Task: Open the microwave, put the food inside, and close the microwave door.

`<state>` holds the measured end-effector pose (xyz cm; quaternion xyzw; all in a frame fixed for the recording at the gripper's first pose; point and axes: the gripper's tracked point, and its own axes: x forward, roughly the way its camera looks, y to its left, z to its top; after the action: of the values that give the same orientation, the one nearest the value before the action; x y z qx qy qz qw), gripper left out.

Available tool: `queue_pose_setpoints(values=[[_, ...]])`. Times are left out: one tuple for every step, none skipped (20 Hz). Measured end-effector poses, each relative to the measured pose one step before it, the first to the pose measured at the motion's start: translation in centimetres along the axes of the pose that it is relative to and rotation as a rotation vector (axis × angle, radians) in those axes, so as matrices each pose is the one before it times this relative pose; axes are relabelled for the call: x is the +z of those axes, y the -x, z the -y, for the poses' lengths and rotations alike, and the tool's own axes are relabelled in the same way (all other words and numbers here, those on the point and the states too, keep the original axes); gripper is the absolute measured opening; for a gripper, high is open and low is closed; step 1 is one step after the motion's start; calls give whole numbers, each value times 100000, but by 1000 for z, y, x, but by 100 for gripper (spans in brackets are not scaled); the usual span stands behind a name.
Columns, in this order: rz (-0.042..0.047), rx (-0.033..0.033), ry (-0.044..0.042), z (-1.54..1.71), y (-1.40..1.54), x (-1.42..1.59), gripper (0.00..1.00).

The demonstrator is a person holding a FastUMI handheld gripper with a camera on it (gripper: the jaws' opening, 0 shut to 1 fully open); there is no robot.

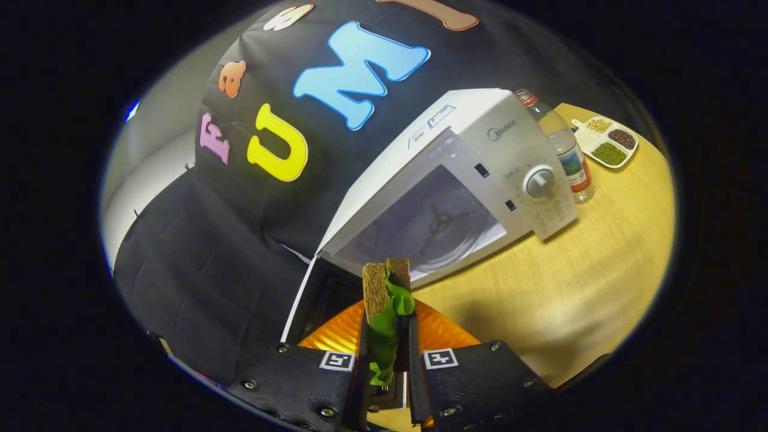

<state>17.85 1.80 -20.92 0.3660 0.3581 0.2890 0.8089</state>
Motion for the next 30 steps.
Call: queue_pose_setpoints(values=[[1462, -356, -151, 55, -1085, 406, 27], [1632, -497, 100, 191, -1128, 340, 27], [2025, -249, -76, 55, -1267, 359, 27], [1925, -40, -431, 196, -1394, 327, 27], [1740, 65, -523, 160, -1245, 54, 27], [1554, -298, -431, 248, -1291, 270, 27], [1727, -505, -115, 306, -1254, 107, 27], [1452, -215, -118, 280, -1312, 191, 27], [1384, -211, -244, 169, -1206, 174, 27], [1519, -414, -274, 294, -1127, 182, 27], [1782, -493, -365, 392, -1147, 257, 27], [1785, -882, -543, 501, -1129, 254, 27], [1898, -932, 71, 350, -838, 109, 27], [1902, -1477, 266, 563, -900, 211, 27], [980, -1619, 477, 543, -782, -80, 27], [3046, -2139, 1845, 633, -635, 303, 27], [1675, -1284, 1472, 382, -387, 91, 27], [1054, -881, 812, 199, -254, 79, 27], [551, -1169, 1790, 153, -72, -65, 30], [1064, -1280, 3573, 255, -44, 75, 30], [1251, -2227, 4010, 281, -192, 138, 37], [559, -1671, 3662, 340, -13, -6, 41], [405, -693, 2586, -86, -88, -199, 45], [-261, -1040, 2415, -36, 167, -118, 64], [-413, -663, 3011, 93, 229, -193, 82], [546, -1410, 3868, 199, 78, -47, 91], [922, -2043, 4429, 272, 615, 227, 97], [1787, -2044, 4777, 311, 523, 464, 97], [2730, -2542, 4972, 365, 555, 698, 97], [2397, -2713, 5303, 520, 738, 809, 97]])
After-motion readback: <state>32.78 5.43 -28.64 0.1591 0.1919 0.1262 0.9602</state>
